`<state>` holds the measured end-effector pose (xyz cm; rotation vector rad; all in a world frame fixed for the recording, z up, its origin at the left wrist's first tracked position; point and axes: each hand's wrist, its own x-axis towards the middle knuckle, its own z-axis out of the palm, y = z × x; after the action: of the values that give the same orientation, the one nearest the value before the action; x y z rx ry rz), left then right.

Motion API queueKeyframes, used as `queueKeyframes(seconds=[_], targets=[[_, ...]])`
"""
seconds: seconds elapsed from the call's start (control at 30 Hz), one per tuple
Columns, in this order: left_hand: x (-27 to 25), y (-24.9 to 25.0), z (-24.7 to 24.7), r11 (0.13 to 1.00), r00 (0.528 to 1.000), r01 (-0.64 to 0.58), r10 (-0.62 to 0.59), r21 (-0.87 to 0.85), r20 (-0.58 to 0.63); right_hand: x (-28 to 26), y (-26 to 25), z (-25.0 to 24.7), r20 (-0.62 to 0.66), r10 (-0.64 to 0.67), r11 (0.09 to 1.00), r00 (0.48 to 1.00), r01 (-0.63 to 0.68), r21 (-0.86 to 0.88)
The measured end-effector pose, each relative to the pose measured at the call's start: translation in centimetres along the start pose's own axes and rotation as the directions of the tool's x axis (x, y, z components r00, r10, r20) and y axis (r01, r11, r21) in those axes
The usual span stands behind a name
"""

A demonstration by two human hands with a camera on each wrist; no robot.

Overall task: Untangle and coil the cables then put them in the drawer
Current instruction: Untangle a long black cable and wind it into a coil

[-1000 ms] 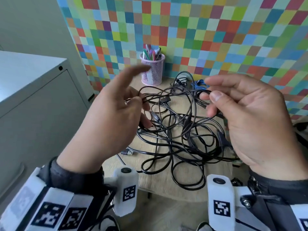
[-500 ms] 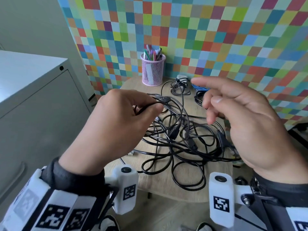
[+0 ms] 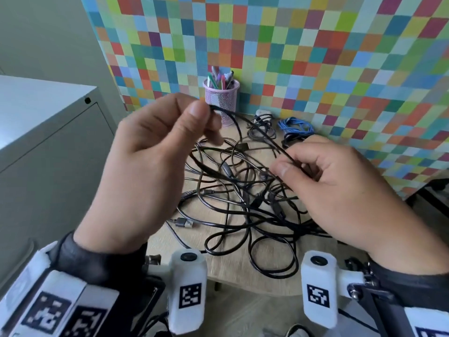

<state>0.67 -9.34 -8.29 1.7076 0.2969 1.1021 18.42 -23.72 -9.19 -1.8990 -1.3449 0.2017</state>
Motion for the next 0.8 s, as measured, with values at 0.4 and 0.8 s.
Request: queueKeyframes(seconds=[0.4, 0.8], targets=[[-0.3, 0.4, 1.1, 0.914, 0.99, 0.092, -0.128, -0.394, -0.066, 0.1, 0.5, -0.4, -0.042, -0.006, 0.986, 0.999, 0.013, 0.166], [-0.1, -0.3, -1.1, 0.989, 0.987, 0.138, -0.141, 0.046, 0.075, 0.1, 0.2, -2.3, -0.067, 0.026, 0.69, 0.997, 0.03, 0.723]])
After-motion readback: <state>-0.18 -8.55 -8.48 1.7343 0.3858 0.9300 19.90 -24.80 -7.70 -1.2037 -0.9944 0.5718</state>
